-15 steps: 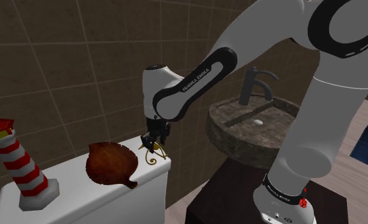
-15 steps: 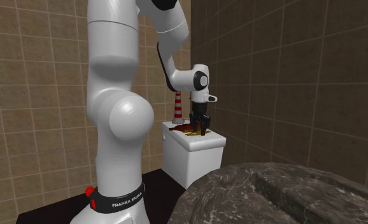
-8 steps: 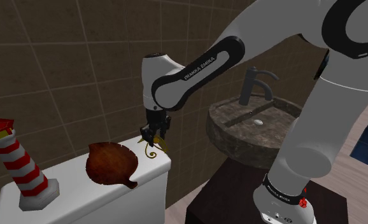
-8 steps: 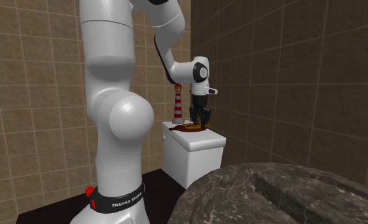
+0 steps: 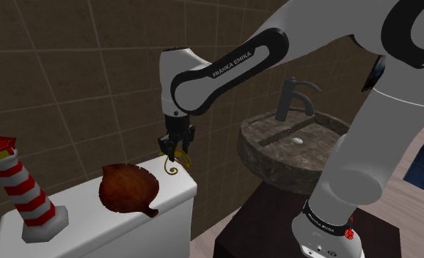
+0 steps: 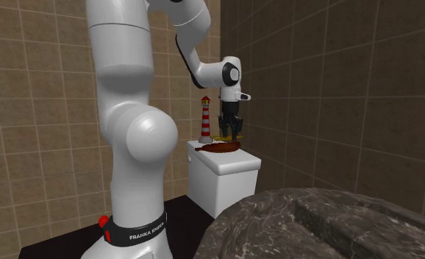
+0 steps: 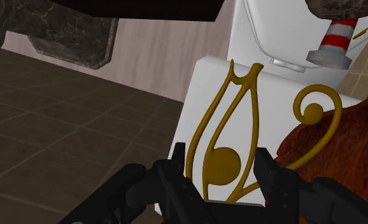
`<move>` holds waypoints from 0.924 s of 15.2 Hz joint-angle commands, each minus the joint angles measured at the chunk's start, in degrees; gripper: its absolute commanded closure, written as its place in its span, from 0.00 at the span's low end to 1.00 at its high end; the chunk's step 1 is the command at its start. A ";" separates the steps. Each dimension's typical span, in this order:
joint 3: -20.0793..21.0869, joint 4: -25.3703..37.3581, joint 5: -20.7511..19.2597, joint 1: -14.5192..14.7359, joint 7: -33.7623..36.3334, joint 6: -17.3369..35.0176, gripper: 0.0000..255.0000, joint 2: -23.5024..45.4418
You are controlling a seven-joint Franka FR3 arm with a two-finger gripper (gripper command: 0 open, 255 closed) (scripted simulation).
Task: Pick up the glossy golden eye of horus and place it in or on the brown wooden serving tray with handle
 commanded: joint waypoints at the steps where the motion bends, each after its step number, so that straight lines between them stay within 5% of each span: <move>1: 0.93 3.12 -1.01 0.63 2.26 -0.93 1.00 2.31; 10: 4.24 25.91 -9.76 7.46 15.86 -7.30 1.00 20.35; 14: 3.82 24.38 -10.41 7.78 16.26 -4.63 1.00 21.59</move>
